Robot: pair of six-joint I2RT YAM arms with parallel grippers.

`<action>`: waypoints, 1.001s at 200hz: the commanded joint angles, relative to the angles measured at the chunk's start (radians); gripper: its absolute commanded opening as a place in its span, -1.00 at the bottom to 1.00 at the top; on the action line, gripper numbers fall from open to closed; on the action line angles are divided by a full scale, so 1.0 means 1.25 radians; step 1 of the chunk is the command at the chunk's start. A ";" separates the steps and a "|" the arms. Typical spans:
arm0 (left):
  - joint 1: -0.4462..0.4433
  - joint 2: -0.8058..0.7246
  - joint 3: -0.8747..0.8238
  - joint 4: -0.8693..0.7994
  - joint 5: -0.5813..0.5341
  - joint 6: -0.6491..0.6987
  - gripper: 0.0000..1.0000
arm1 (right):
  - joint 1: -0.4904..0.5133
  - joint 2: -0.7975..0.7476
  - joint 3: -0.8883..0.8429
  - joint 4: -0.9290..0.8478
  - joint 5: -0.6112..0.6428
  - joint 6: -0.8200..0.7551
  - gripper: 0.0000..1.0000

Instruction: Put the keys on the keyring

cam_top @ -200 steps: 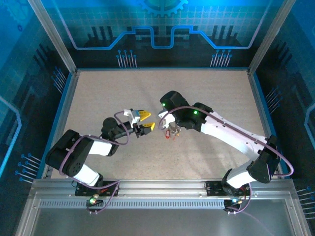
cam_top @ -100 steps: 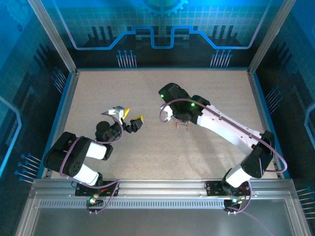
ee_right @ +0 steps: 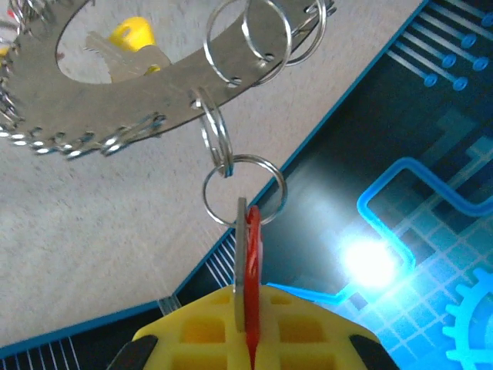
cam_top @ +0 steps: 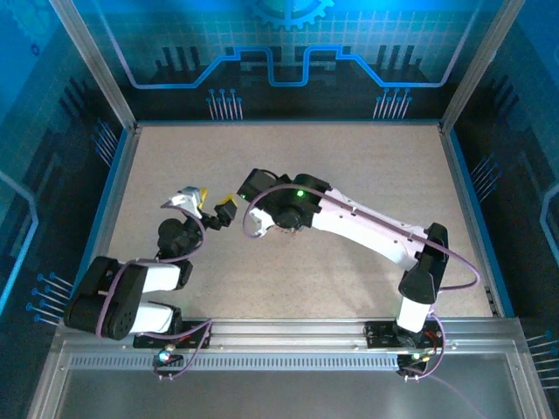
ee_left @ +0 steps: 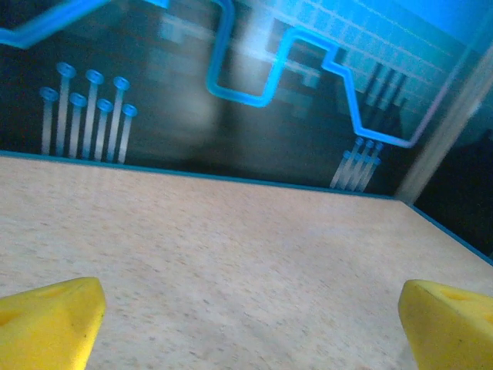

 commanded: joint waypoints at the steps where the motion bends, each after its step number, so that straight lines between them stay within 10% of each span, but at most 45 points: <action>1: 0.043 -0.102 -0.010 -0.090 -0.060 0.057 0.98 | 0.025 0.002 0.049 -0.055 -0.083 0.089 -1.00; 46: 0.055 -0.266 0.072 -0.471 -0.137 0.143 0.98 | 0.003 0.019 -0.006 -0.036 -0.229 0.133 -1.00; 200: 0.055 -0.179 0.063 -0.397 -0.153 0.118 0.98 | -0.297 0.012 -0.289 0.263 -0.259 -0.066 -1.00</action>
